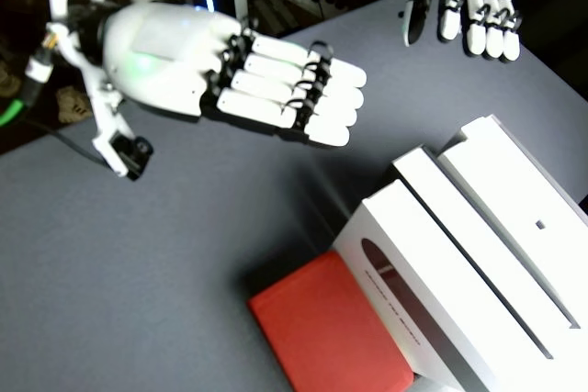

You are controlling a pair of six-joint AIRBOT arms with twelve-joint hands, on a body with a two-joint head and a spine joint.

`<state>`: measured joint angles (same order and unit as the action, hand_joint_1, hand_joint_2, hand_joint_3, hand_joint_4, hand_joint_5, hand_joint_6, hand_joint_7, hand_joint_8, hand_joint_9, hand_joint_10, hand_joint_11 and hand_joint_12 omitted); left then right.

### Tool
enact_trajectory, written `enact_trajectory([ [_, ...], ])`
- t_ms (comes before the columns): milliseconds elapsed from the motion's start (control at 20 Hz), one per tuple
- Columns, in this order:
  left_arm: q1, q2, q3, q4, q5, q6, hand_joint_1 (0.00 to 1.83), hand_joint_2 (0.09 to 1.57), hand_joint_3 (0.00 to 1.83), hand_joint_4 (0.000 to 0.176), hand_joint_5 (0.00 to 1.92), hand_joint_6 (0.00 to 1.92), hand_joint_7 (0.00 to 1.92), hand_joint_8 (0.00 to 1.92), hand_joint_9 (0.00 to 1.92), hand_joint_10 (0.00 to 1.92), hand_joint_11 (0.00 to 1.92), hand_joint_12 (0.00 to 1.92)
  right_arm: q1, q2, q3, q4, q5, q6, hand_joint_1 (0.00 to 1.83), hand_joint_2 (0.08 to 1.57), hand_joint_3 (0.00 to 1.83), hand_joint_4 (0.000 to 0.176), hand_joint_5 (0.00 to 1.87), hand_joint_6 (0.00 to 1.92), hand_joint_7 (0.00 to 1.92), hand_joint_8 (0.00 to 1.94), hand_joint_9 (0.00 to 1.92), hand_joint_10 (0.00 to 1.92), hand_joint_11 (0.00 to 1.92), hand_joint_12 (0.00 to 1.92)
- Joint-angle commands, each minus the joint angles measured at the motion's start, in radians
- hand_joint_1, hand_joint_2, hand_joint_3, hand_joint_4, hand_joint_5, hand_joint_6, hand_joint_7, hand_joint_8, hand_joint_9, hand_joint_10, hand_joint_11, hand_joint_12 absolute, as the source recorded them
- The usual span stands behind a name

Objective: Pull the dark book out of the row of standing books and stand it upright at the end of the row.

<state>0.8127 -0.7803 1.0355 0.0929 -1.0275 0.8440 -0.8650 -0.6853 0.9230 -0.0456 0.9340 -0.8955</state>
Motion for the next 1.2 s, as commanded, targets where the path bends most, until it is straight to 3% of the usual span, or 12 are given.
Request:
enact_trajectory([
  [0,-0.011,0.001,-0.006,-0.006,-0.134,0.002,0.14,1.34,0.01,0.047,0.03,0.00,0.00,0.00,0.00,0.00,0.00,0.00,0.009,0.001,0.002,0.023,0.124,0.000,0.24,1.36,0.07,0.000,0.01,0.00,0.00,0.00,0.00,0.00,0.00,0.00],
  [150,-0.012,-0.002,-0.008,-0.007,-0.155,0.002,0.16,1.34,0.00,0.070,0.00,0.00,0.00,0.00,0.00,0.00,0.00,0.00,0.009,0.001,-0.001,0.026,0.131,0.000,0.23,1.36,0.05,0.000,0.00,0.00,0.00,0.00,0.00,0.00,0.00,0.00],
  [300,-0.013,-0.005,-0.008,-0.008,-0.157,0.002,0.13,1.34,0.00,0.055,0.02,0.01,0.00,0.00,0.00,0.00,0.00,0.00,0.014,0.000,0.003,0.038,0.142,0.000,0.14,1.37,0.04,0.000,0.08,0.04,0.00,0.00,0.00,0.00,0.00,0.00],
  [350,-0.012,-0.005,-0.008,-0.011,-0.158,0.002,0.11,1.34,0.00,0.067,0.01,0.00,0.00,0.00,0.00,0.00,0.00,0.00,0.021,-0.004,0.010,0.044,0.143,0.000,0.20,1.38,0.03,0.000,0.13,0.06,0.00,0.00,0.00,0.00,0.00,0.00],
  [600,-0.008,-0.004,-0.009,-0.013,-0.150,0.002,0.06,1.34,0.00,0.060,0.00,0.00,0.00,0.00,0.00,0.00,0.00,0.00,0.061,-0.042,0.053,0.101,0.142,-0.013,0.24,1.39,0.02,0.000,0.17,0.07,0.00,0.00,0.00,0.00,0.00,0.00],
  [700,-0.005,-0.005,-0.008,-0.015,-0.152,0.002,0.04,1.34,0.00,0.073,0.00,0.00,0.00,0.00,0.00,0.00,0.00,0.00,0.083,-0.060,0.066,0.130,0.142,-0.035,0.38,1.41,0.02,0.000,0.27,0.11,0.00,0.00,0.00,0.00,0.00,0.00],
  [750,-0.003,-0.005,-0.008,-0.018,-0.154,0.002,0.03,1.33,0.00,0.080,0.01,0.00,0.00,0.00,0.00,0.00,0.00,0.00,0.099,-0.071,0.076,0.142,0.139,-0.046,0.30,1.43,0.02,0.000,0.29,0.11,0.00,0.00,0.00,0.00,0.00,0.00],
  [850,0.003,-0.004,-0.008,-0.022,-0.157,0.002,0.17,1.32,0.00,0.066,0.03,0.01,0.00,0.00,0.00,0.00,0.00,0.00,0.138,-0.095,0.099,0.161,0.120,-0.065,0.03,1.40,0.01,0.000,0.28,0.11,0.00,0.00,0.00,0.00,0.00,0.00],
  [1000,0.015,-0.003,-0.006,-0.040,-0.177,0.002,0.18,1.32,0.00,0.042,0.06,0.01,0.00,0.00,0.00,0.00,0.00,0.00,0.206,-0.141,0.144,0.170,0.057,-0.085,0.00,1.37,0.00,0.000,0.26,0.09,0.00,0.00,0.00,0.00,0.00,0.00],
  [1050,0.017,-0.002,-0.006,-0.041,-0.177,0.003,0.17,1.32,0.00,0.057,0.05,0.00,0.00,0.00,0.00,0.00,0.00,0.00,0.231,-0.156,0.157,0.171,0.033,-0.094,0.00,1.35,0.00,0.000,0.25,0.09,0.00,0.00,0.00,0.00,0.00,0.00],
  [1150,0.019,-0.002,-0.005,-0.041,-0.176,0.003,0.13,1.32,0.00,0.059,0.03,0.00,0.00,0.00,0.00,0.00,0.00,0.00,0.267,-0.186,0.181,0.174,-0.011,-0.110,0.00,1.34,0.00,0.000,0.24,0.08,0.00,0.00,0.00,0.00,0.00,0.00],
])
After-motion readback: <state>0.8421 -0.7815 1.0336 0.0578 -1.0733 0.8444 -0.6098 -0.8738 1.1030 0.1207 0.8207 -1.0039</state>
